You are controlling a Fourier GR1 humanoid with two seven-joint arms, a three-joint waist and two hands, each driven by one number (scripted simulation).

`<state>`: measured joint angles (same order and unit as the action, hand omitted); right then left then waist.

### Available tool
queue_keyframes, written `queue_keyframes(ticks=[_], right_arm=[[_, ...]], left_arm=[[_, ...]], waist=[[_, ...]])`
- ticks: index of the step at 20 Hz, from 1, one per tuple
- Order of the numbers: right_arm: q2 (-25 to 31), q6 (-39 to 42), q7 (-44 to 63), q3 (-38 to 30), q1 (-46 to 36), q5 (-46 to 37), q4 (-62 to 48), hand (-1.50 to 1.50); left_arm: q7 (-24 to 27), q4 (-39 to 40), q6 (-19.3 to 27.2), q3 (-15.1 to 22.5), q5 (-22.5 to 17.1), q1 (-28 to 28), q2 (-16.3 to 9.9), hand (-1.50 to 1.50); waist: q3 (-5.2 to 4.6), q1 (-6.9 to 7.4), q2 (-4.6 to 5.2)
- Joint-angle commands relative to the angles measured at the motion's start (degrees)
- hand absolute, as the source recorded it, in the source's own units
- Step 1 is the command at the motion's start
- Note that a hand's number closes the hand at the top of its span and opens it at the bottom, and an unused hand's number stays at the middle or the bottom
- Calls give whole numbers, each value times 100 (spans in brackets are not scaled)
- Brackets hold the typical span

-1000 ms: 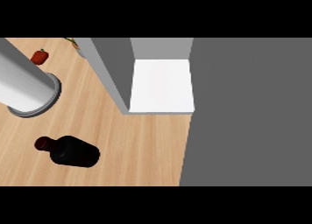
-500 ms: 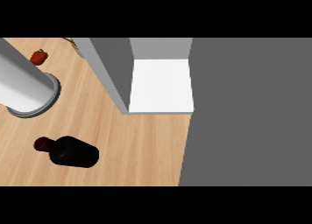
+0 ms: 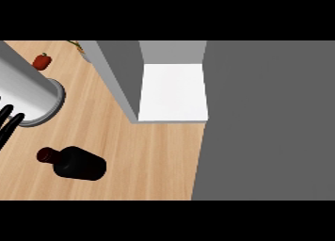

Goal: Pick up the wine, place it into the cabinet and close the cabinet

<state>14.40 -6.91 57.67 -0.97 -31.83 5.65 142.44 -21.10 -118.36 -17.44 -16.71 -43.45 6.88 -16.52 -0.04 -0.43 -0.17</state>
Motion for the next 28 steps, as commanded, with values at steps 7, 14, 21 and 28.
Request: queue_keyframes(ticks=[7,14,21,28], right_arm=[[-39,-243,557,-73,-124,386,671,-150],[-57,-277,622,200,-140,183,693,-150],[-180,-234,406,341,361,105,1015,-150],[-6,-305,714,133,-77,224,807,-150]], left_arm=[[619,783,-684,99,761,410,368,-150],[1471,2197,-1077,-32,1500,-180,377,-150],[2551,2806,-1446,266,2475,235,856,-150],[3051,4024,-1808,31,2610,-162,544,-150]], waist=[[1,36,-4],[-1,2,3],[1,-4,1],[-1,1,0]])
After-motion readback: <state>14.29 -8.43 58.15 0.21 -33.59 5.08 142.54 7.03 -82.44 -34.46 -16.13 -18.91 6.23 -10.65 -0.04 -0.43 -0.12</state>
